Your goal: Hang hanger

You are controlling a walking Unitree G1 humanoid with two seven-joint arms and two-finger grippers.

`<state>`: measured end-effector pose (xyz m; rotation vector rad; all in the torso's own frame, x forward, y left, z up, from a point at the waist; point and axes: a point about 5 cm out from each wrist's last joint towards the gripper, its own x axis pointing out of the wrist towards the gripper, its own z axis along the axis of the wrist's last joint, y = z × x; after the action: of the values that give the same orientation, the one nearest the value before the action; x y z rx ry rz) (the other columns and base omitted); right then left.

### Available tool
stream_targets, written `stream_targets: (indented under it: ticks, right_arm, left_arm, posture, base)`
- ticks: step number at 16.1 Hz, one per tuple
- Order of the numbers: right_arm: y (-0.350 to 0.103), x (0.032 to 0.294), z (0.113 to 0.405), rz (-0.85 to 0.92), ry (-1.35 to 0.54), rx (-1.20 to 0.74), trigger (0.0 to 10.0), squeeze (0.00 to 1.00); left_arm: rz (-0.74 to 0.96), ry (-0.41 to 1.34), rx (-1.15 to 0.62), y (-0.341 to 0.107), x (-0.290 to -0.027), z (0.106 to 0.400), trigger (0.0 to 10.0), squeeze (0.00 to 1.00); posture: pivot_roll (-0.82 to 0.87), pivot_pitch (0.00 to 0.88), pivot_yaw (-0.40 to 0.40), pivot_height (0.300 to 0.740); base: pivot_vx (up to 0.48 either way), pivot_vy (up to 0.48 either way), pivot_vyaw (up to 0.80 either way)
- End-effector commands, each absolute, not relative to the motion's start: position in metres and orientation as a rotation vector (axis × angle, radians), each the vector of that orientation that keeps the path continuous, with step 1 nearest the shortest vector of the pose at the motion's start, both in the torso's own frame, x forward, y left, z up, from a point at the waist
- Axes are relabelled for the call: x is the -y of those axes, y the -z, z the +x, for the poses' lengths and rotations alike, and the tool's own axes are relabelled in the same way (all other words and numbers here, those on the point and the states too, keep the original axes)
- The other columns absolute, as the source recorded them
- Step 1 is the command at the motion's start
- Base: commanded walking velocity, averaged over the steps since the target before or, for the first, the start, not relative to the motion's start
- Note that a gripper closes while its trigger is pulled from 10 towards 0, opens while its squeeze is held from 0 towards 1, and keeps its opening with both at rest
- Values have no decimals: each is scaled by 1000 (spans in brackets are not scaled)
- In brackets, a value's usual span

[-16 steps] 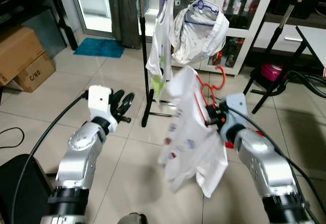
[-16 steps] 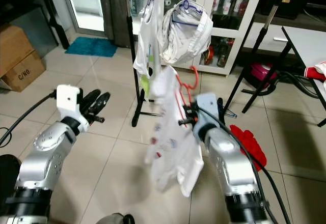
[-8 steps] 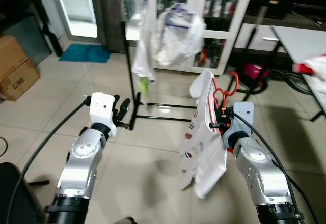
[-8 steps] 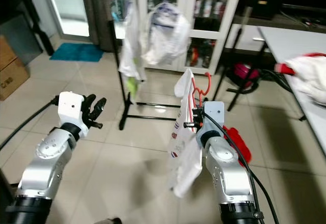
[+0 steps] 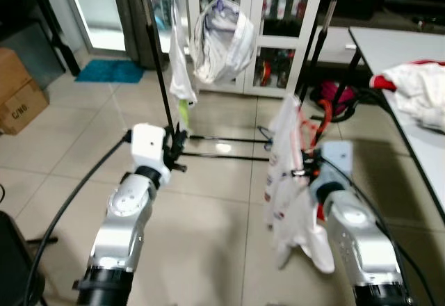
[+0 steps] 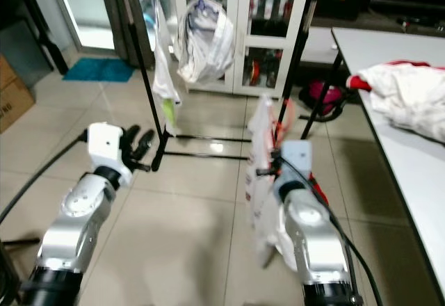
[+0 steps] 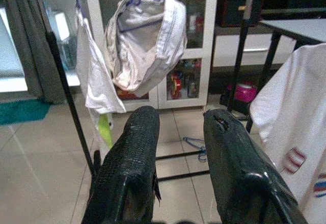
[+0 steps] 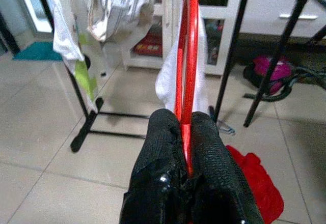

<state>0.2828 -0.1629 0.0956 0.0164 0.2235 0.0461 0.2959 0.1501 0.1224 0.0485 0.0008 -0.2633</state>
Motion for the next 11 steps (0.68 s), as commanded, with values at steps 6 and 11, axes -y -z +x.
stream_targets:
  ticks: [6,11]
  right_arm:
    - [-112,145,292,19,-118,-123,10000,0]
    - [-113,150,292,20,-95,-115,10000,0]
  left_arm:
    - [95,272,-2,-124,-159,298,10000,0]
    - [88,268,17,-131,-159,307,10000,0]
  posture:
    - [-137,0,25,740]
    - [-128,0,19,740]
  base:
    - [349,0,0]
    - [418,0,0]
